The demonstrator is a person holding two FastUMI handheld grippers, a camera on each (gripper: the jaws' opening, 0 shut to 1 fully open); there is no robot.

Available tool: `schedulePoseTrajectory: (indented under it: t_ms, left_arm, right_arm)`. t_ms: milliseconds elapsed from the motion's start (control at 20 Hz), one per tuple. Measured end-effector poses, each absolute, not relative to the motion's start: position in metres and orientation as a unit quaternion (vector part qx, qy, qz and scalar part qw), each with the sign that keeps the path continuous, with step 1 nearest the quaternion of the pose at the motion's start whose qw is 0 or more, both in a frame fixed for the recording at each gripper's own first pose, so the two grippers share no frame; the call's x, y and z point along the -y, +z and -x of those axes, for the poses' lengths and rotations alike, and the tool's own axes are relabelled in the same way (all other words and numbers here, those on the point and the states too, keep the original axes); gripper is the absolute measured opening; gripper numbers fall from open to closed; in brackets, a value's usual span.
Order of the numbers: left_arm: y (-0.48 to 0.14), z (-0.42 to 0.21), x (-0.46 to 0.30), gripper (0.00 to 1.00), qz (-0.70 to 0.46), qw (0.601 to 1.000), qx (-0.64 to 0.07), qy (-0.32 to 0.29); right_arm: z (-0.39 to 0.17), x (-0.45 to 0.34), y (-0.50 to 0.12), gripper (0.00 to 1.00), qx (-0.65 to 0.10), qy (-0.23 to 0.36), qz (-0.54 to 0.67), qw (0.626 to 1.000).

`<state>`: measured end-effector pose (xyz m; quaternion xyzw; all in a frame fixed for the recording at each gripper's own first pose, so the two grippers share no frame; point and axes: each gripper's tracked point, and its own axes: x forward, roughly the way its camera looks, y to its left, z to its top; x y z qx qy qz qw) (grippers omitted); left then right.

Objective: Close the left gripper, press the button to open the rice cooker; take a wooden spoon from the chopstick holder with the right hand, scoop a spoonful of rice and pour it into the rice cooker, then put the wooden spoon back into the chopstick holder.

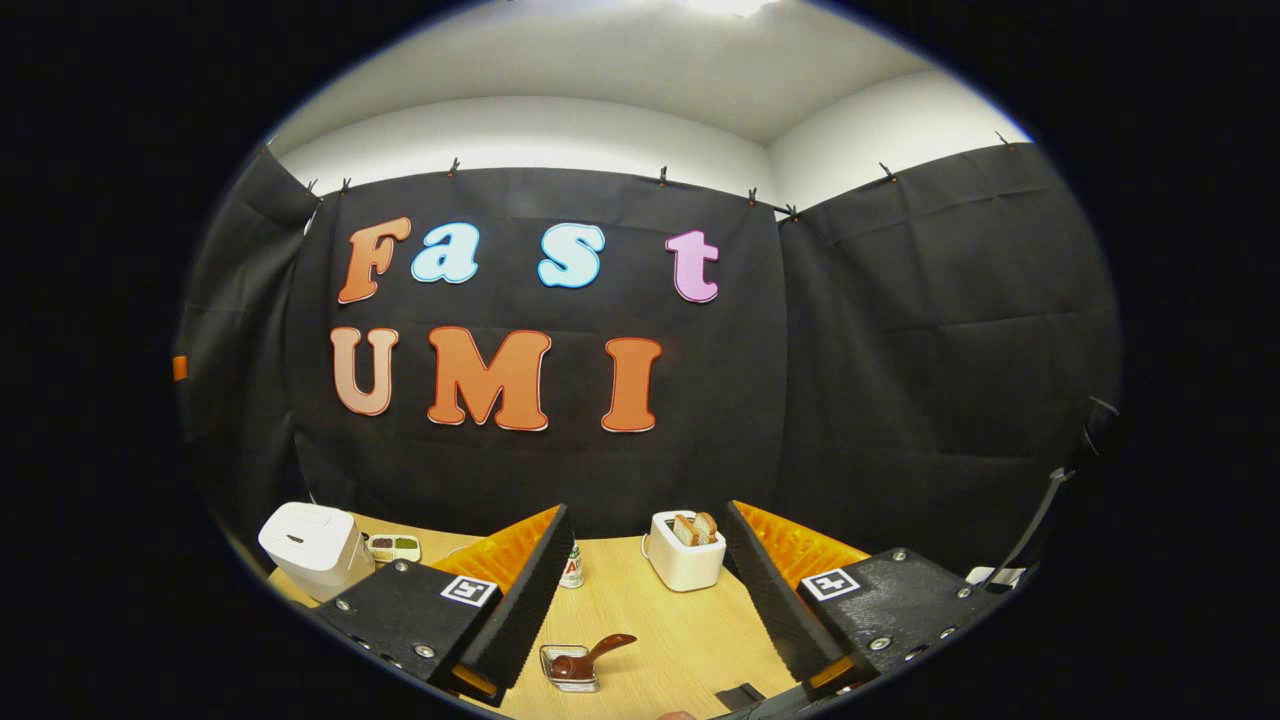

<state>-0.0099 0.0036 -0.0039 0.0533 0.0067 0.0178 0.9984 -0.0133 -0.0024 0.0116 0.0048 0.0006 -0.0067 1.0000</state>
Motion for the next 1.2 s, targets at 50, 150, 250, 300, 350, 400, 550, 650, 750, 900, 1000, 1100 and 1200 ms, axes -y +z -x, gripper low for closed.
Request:
schedulePoseTrajectory:
  t_ms: [50,150,250,300,350,400,550,650,750,900,1000,1100,1200]
  left_arm:
    - [-0.004,0.01,-0.005,0.82,-0.059,0.998,-0.005,0.021]
    - [-0.004,0.01,-0.004,0.69,-0.063,0.998,-0.006,0.021]
    - [-0.007,0.011,-0.002,0.5,-0.064,0.998,-0.01,0.014]
    - [-0.011,0.011,-0.002,0.35,-0.066,0.998,-0.016,0.006]
    - [-0.015,0.011,0.001,0.34,-0.071,0.997,-0.024,0.003]
    - [-0.018,0.01,0.002,0.31,-0.077,0.997,-0.03,-0.002]
    - [-0.025,0.001,-0.005,0.12,-0.079,0.996,-0.034,0.013]
    - [-0.035,-0.007,-0.006,0.05,-0.058,0.997,-0.04,0.005]
    - [-0.025,0.005,-0.008,0.04,-0.058,0.998,-0.029,0.0]
    - [-0.049,-0.009,-0.007,0.04,-0.04,0.997,-0.058,-0.017]
    - [-0.06,-0.023,-0.014,0.04,-0.04,0.996,-0.078,-0.016]
    - [-0.065,-0.033,-0.02,0.04,-0.038,0.995,-0.09,-0.017]
    - [-0.073,-0.042,-0.015,0.02,-0.032,0.993,-0.106,-0.028]
  right_arm:
    - [0.015,0.0,0.012,0.95,-0.001,-0.003,-0.007,1.0]
    - [0.015,0.0,0.01,0.95,-0.005,0.001,-0.01,1.0]
    - [0.017,0.001,0.008,0.95,-0.008,-0.002,-0.009,1.0]
    - [0.016,0.001,0.007,0.95,-0.01,-0.004,-0.005,1.0]
    - [0.016,0.0,0.008,0.95,-0.009,-0.003,-0.001,1.0]
    - [0.016,-0.003,0.01,0.95,-0.008,-0.002,0.003,1.0]
    - [0.017,-0.008,0.008,0.95,-0.009,0.009,0.009,1.0]
    - [0.017,-0.011,0.006,0.95,-0.012,0.012,0.015,1.0]
    - [0.016,-0.016,0.001,0.95,-0.019,0.016,0.021,0.999]
    - [0.018,-0.02,-0.001,0.95,-0.024,0.021,0.02,0.999]
    - [0.018,-0.023,-0.001,0.95,-0.022,0.025,0.019,0.999]
    - [0.018,-0.026,-0.006,0.95,-0.027,0.027,0.016,0.999]
    - [0.017,-0.026,-0.009,0.95,-0.031,0.025,0.016,0.999]
